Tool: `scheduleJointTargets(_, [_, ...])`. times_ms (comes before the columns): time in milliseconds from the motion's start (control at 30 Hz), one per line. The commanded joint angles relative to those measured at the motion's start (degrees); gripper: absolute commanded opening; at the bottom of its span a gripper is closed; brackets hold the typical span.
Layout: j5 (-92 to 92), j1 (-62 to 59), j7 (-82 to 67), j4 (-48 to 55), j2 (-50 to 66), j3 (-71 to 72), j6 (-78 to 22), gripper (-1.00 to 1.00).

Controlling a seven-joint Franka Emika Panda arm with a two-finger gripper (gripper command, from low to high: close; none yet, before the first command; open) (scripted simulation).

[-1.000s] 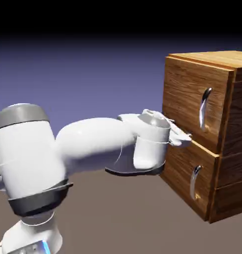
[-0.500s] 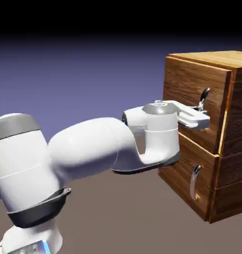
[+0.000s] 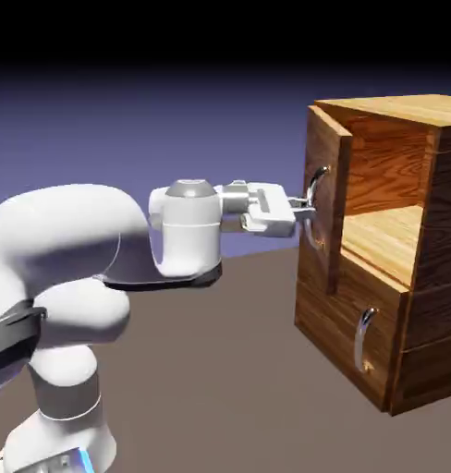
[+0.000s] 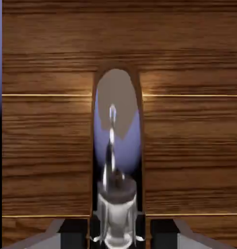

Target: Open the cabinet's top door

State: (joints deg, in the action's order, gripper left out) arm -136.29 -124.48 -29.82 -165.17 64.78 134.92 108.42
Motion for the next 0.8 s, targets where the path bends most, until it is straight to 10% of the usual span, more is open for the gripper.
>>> scheduleJointTargets(0, [2.0, 0.4, 0.3, -0.8, -0.2, 1.7, -2.4, -1.00])
scheduleJointTargets(767, [55.9, 20.5, 21.3, 13.5, -33.8, 28.4, -47.2, -1.00])
